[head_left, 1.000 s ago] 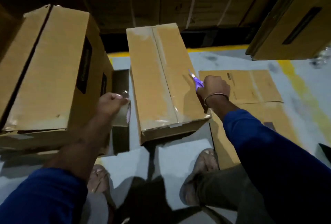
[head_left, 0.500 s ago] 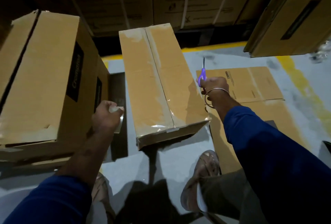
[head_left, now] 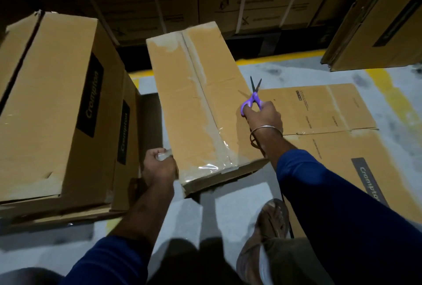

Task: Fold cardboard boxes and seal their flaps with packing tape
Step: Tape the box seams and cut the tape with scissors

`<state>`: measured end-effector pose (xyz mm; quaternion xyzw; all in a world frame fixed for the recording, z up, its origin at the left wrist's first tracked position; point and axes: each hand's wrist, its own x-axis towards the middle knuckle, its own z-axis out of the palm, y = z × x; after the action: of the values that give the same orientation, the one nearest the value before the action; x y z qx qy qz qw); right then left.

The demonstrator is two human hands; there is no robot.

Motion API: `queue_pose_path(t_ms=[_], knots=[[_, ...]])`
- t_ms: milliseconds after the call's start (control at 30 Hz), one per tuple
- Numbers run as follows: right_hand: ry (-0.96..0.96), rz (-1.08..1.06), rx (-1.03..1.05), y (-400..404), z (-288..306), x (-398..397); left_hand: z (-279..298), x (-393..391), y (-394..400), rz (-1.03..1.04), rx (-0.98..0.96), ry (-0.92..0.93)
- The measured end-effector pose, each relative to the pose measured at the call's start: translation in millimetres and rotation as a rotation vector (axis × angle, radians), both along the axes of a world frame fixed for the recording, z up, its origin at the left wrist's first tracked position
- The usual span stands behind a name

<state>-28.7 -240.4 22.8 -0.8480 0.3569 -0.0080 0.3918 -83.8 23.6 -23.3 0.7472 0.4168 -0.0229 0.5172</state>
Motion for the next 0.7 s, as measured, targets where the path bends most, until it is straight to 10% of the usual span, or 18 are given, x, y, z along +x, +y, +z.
queue_pose_path(t_ms=[333,533,700], knots=[[-0.069,0.385,-0.268,-63.6,29.7,74.4,17.0,-88.9,-146.2,0.096,-0.598,0.011],[-0.248,0.220,-0.335,-49.6,15.0,57.1,42.6,-86.1,-100.1,-0.239,-0.332,0.078],[-0.534,-0.355,0.330,33.8,24.2,3.5,119.5,-37.7,-25.5,-0.564,-0.207,0.022]])
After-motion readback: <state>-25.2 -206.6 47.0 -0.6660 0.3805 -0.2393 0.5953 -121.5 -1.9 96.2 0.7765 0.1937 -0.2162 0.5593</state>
